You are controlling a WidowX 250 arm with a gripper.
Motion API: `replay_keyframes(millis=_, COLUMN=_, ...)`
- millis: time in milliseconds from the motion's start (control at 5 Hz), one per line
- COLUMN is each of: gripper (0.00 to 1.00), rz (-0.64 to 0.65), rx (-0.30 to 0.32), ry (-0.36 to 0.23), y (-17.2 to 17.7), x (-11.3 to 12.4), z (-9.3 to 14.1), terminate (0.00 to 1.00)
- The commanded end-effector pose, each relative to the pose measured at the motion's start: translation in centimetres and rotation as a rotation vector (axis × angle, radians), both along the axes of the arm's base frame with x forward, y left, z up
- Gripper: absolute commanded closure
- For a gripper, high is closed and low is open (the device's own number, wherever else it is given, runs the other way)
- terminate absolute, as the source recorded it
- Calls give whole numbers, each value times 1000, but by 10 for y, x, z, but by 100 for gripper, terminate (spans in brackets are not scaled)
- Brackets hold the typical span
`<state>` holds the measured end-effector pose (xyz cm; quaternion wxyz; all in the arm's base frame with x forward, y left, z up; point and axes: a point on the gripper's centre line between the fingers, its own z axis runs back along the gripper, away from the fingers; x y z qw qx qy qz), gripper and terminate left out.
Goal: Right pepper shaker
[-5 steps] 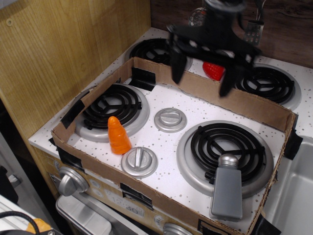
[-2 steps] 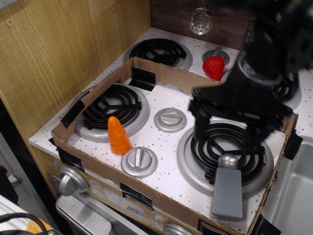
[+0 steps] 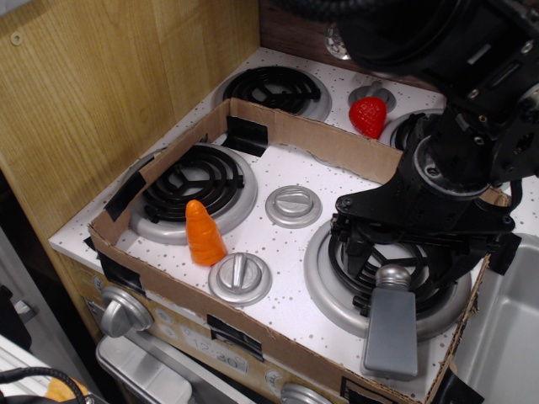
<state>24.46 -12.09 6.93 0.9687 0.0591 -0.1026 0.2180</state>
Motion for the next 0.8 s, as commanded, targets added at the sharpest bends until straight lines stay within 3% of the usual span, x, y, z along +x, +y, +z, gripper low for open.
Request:
replay_keyframes(millis=0, gripper=0, rz=-7, rx=-20, ry=-62, y=-3, x=9, z=-11, terminate=0)
replay_keyframes(millis=600, gripper=0, rz=-22, rx=-33, ry=-90, y=3, x=6, z=-36, terminate=0)
